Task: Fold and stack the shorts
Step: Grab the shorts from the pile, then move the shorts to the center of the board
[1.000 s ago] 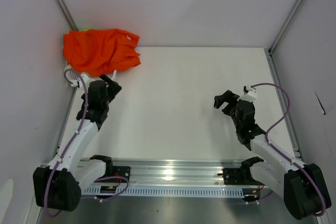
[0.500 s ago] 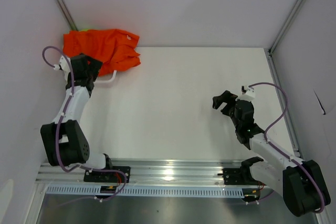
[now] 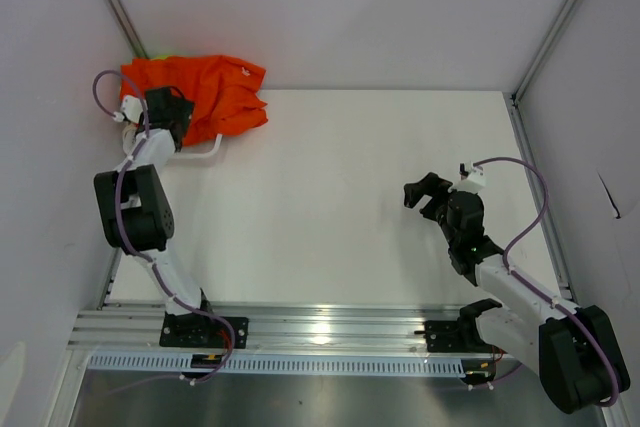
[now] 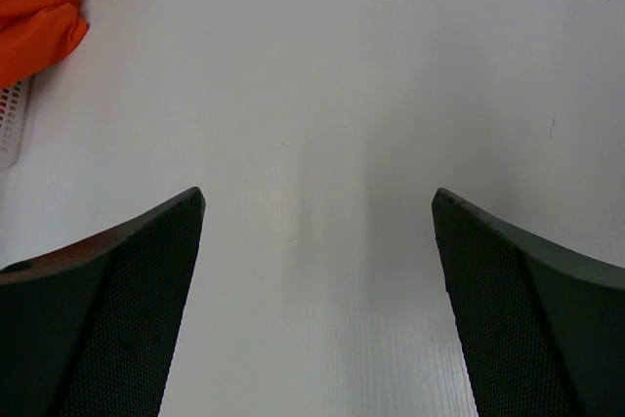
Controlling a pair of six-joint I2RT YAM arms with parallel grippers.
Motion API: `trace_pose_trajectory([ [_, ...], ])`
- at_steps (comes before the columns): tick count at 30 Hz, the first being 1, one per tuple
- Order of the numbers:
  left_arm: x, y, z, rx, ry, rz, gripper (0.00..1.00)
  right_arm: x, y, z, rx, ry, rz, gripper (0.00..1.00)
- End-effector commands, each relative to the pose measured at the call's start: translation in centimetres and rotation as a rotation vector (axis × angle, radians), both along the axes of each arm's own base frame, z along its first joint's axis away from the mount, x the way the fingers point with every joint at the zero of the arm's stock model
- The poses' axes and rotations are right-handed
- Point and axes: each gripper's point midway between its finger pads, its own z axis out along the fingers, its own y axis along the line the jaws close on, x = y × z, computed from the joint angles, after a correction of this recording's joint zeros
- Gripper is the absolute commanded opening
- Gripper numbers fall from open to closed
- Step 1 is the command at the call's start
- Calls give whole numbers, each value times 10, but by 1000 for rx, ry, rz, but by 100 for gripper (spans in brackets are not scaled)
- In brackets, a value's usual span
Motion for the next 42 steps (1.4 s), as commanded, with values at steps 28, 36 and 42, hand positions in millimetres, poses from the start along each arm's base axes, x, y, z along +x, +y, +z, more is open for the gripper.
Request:
trace_pose_trajectory([
  [28,-4,-84,248,498,-655,-217,0,9,11,8,-3,-24,42,99],
  [36,-118,-212,352,558,-997,-531,0,9,10,12,-7,-36,41,99],
  [42,-202,-252,367,472,-1086,-644,0,5,2,20,-8,-62,6,100],
])
